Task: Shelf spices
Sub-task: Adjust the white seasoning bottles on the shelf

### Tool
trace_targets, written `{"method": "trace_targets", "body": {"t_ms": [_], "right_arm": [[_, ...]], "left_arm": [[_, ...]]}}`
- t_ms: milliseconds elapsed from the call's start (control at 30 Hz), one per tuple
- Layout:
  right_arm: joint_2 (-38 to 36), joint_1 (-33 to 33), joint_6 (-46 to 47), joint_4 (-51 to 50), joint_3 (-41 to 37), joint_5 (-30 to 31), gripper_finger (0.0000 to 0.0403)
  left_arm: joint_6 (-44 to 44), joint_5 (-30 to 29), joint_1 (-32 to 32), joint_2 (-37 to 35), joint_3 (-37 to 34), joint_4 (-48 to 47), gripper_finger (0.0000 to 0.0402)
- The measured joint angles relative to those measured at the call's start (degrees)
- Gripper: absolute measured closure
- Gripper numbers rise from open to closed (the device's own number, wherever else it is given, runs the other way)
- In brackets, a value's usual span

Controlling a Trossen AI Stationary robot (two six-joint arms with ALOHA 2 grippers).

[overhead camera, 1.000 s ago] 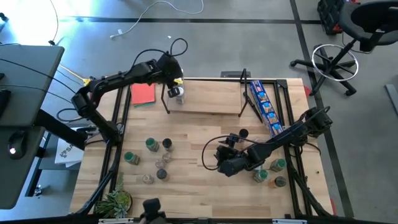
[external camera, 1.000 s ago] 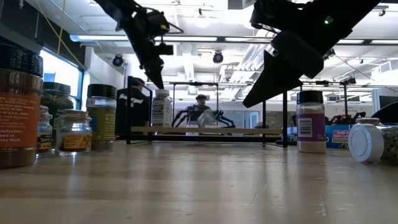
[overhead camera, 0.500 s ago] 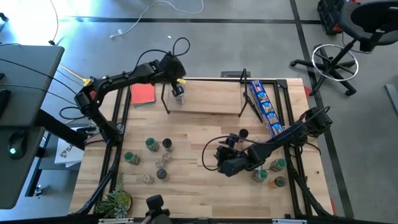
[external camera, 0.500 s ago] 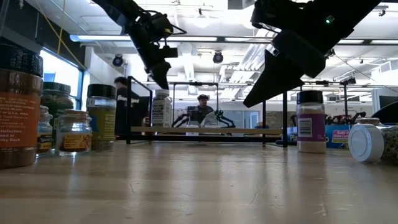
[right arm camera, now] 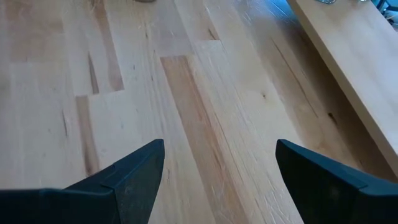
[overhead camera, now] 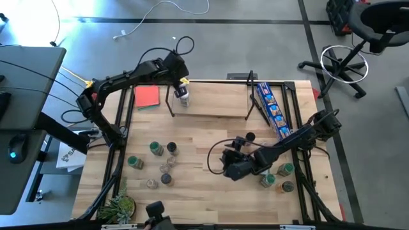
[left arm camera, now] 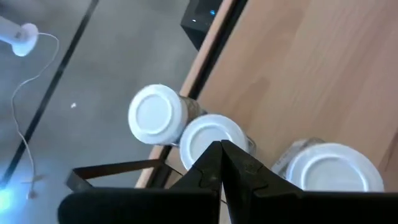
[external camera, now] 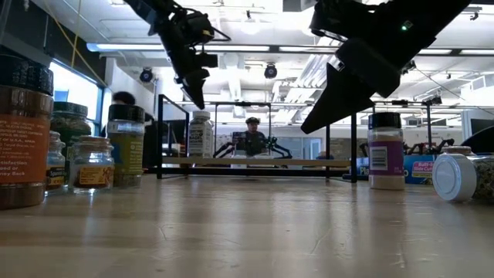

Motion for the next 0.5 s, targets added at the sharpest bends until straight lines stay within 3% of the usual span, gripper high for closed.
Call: {"method": "trace_targets", "body": {"t_ms": [500], "right_arm": [[0.0, 0.0, 0.1, 0.0, 0.0, 0.0, 0.0100]], "left_arm": [[-3.0, 1.3, 0.3, 3.8, -0.9, 4.8, 0.0401]]}}
